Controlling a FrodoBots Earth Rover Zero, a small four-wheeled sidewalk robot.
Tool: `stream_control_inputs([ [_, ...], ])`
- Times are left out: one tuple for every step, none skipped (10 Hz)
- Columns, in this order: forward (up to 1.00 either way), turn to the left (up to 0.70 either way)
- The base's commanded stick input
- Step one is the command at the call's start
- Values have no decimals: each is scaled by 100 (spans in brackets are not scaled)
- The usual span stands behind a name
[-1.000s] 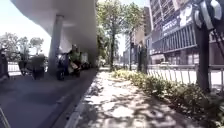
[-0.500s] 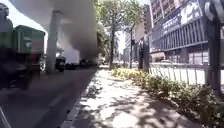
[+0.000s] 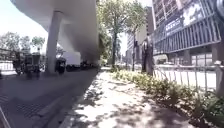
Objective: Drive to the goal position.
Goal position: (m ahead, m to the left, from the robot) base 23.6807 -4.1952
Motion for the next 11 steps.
stream_control_inputs([
  [45,0],
  [45,0],
  [45,0],
  [45,0],
  [45,0],
  [45,5],
  [45,20],
  [45,26],
  [45,24],
  [45,0],
  [45,0],
])
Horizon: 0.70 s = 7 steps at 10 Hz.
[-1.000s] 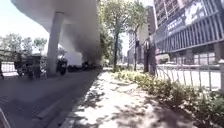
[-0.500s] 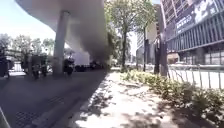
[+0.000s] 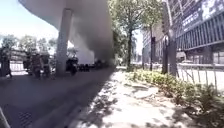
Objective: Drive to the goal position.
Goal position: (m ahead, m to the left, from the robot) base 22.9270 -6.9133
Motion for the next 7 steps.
stream_control_inputs([
  [45,0],
  [45,0],
  [45,0],
  [45,3],
  [45,27],
  [45,27],
  [45,27],
])
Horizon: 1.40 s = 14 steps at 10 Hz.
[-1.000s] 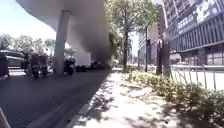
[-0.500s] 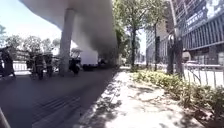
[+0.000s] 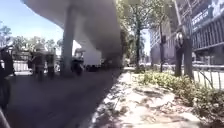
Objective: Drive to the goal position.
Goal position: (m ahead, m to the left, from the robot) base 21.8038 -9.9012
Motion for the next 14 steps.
stream_control_inputs([
  [45,27],
  [-24,4],
  [-45,0],
  [-45,0],
  [-45,0],
  [-45,0],
  [-45,0],
  [-45,0],
  [-20,0],
  [-1,0],
  [0,0],
  [0,0],
  [0,0],
  [0,0],
])
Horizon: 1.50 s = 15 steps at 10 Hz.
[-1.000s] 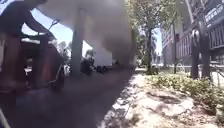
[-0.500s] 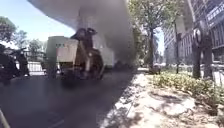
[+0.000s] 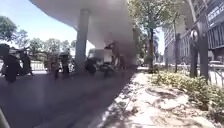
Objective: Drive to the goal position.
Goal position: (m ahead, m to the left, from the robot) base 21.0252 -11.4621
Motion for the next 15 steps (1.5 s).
stream_control_inputs([
  [0,0],
  [0,0],
  [0,15],
  [0,45],
  [0,45],
  [0,45],
  [0,45],
  [0,45],
  [0,45],
  [0,45],
  [0,45],
  [0,29],
  [0,0],
  [0,0],
  [0,0],
])
